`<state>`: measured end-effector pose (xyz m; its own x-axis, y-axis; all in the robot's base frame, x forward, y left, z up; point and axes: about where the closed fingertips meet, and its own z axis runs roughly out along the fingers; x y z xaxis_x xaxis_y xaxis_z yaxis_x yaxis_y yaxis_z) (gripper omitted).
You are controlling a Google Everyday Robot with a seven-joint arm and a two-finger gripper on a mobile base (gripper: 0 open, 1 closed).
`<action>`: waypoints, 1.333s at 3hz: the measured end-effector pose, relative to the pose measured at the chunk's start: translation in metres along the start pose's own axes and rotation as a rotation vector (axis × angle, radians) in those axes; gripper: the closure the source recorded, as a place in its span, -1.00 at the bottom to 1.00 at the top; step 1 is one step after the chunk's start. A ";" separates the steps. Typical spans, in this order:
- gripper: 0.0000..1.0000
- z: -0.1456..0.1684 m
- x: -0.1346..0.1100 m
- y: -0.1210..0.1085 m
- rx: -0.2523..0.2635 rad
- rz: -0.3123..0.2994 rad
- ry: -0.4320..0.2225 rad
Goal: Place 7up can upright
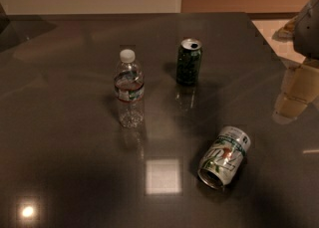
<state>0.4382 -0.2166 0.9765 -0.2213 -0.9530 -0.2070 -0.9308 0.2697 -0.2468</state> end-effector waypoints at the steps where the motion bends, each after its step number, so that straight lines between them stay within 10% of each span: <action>1: -1.00 0.000 0.000 0.000 0.000 0.000 0.000; 4: -1.00 0.009 -0.026 0.036 -0.105 -0.237 -0.031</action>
Offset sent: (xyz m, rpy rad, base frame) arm -0.0056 0.0091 -0.0007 -0.0342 0.0057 0.0683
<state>0.4128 -0.1808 0.9642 0.0137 -0.9827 -0.1847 -0.9811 0.0225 -0.1921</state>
